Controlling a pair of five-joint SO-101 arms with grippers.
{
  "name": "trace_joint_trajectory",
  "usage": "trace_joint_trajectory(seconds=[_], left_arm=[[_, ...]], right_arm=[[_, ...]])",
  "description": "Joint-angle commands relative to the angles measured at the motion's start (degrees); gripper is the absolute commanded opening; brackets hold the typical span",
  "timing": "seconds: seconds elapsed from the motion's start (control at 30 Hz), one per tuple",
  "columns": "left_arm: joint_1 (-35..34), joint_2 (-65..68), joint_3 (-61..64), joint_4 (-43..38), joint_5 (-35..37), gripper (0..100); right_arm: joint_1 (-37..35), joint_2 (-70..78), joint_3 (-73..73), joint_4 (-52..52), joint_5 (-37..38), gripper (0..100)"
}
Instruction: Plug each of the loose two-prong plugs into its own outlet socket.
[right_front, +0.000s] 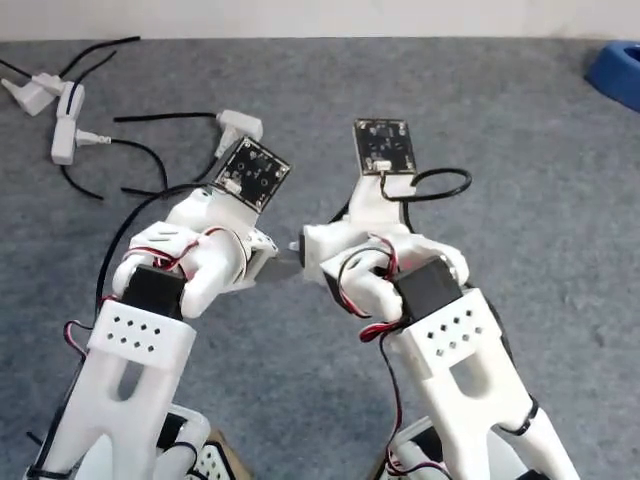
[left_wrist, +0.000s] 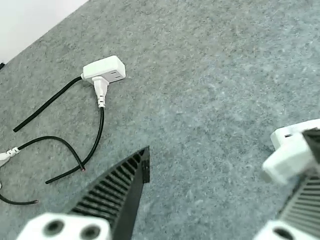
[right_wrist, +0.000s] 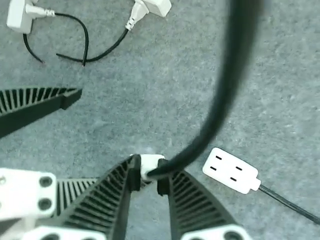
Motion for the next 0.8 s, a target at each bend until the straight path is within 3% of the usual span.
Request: trace_joint_trajectory(seconds=[0.0,0.43,0.77], left_arm=[[-2.51,0.22,-0.31,-1.93,-0.44,41],[-7.25,-0.31,-0.4,-3.6,-0.26,41],[-24.04,0.13,0.84,-3.87,-0.35,41]], right_arm=[[1.89,-1.36,-2.59,2.68,2.46,0.5],[10.86,1.98,0.04,4.35,17.05,0.5],[12.18,6.64,0.04,4.26,45.8,0.5]])
